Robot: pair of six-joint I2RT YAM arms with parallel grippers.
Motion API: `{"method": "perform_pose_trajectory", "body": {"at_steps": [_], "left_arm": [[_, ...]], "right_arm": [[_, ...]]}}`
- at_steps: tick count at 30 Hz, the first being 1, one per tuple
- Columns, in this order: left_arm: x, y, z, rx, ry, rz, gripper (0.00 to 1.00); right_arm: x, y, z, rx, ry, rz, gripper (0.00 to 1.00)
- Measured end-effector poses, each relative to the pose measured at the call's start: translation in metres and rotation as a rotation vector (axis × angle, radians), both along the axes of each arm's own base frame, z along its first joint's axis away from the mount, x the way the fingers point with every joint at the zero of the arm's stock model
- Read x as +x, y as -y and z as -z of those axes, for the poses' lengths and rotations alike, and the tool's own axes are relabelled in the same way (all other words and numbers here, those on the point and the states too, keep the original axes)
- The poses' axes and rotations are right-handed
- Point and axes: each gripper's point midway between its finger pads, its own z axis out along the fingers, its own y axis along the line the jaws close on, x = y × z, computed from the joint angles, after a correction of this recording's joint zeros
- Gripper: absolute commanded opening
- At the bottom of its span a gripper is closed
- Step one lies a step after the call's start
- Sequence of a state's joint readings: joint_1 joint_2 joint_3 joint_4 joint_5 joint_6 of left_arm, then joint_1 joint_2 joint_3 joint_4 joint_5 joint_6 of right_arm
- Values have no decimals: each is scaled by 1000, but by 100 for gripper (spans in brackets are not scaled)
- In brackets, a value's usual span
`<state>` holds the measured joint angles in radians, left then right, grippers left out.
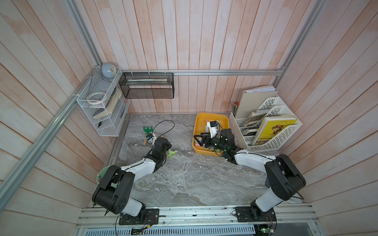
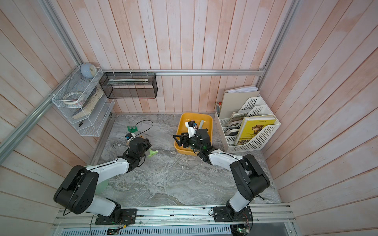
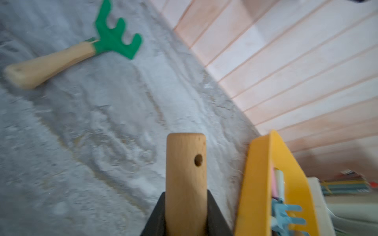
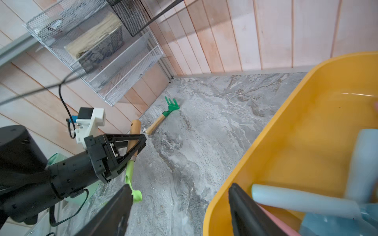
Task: Take the hand rake out of the storage box
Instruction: Place the rake at the center of the board.
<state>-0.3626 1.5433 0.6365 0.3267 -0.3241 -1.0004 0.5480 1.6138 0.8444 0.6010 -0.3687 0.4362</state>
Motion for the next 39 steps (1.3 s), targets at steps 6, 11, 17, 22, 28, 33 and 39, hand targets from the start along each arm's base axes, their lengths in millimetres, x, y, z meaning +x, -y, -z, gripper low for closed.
{"method": "perform_pose_trajectory", "body": {"at_steps": [6,11,17,22,28,33,39], "left_arm": [[13,-4,49,1,-126,-32,20],[28,7,53,-23,-131,-9,41],[34,14,55,-10,-153,34,50],[46,5,45,60,-172,132,84],[67,-1,-29,479,-119,427,100],[74,8,-79,902,-102,746,100],[31,-6,-18,1189,-247,1118,100]], "right_arm": [[7,18,6,-95,17,92,80],[10,25,1,-124,50,128,80],[11,29,8,-162,40,141,81],[12,34,9,-181,44,157,81],[13,44,-1,-179,70,183,82],[17,54,2,-184,62,207,82],[18,58,5,-189,56,215,83]]}}
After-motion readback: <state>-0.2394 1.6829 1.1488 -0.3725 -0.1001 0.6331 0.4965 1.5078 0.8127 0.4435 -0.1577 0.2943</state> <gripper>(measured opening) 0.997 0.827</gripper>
